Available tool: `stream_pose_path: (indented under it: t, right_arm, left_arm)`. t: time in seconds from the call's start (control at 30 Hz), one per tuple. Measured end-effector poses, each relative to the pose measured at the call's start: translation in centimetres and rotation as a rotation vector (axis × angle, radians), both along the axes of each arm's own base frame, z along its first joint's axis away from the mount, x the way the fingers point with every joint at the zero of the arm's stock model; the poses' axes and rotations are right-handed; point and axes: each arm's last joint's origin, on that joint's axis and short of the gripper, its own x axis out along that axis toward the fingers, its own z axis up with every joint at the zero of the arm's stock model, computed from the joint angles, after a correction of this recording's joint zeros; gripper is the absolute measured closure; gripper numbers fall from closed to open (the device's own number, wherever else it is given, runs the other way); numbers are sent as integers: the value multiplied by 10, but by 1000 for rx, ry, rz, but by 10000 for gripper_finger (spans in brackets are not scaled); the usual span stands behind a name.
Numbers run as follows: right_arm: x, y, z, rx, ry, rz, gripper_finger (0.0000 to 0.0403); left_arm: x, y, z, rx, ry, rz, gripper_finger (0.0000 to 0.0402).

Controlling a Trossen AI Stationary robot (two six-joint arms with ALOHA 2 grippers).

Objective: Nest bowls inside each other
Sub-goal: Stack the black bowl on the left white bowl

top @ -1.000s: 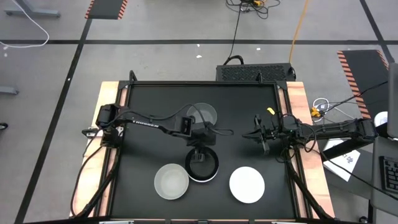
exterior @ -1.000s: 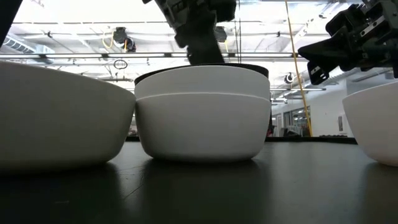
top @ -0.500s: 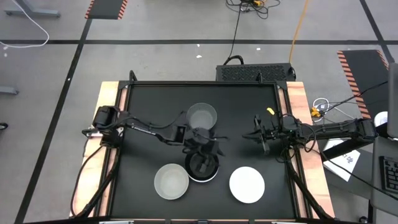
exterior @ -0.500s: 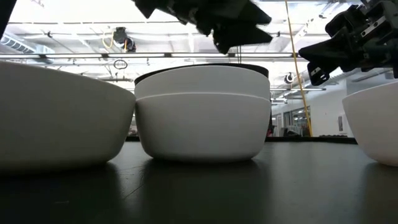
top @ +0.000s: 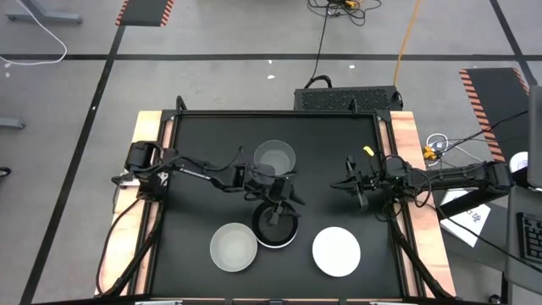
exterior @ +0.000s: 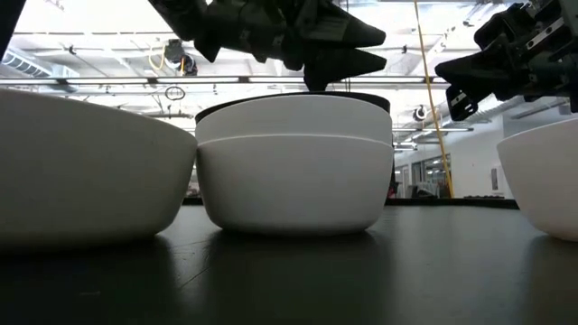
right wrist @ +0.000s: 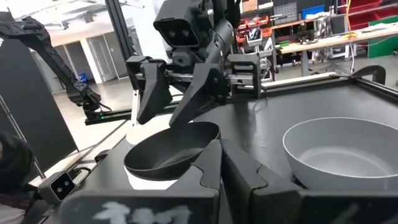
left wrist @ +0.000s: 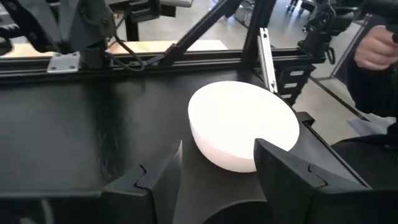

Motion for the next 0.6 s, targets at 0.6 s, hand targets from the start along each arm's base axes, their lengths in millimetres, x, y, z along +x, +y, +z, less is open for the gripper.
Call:
stream_pose_path:
  t: [0.6]
  right_arm:
    - [0,0,1,5,-6,-1,403]
  left_arm:
    - [-14,3,-35,-61,11,44,215]
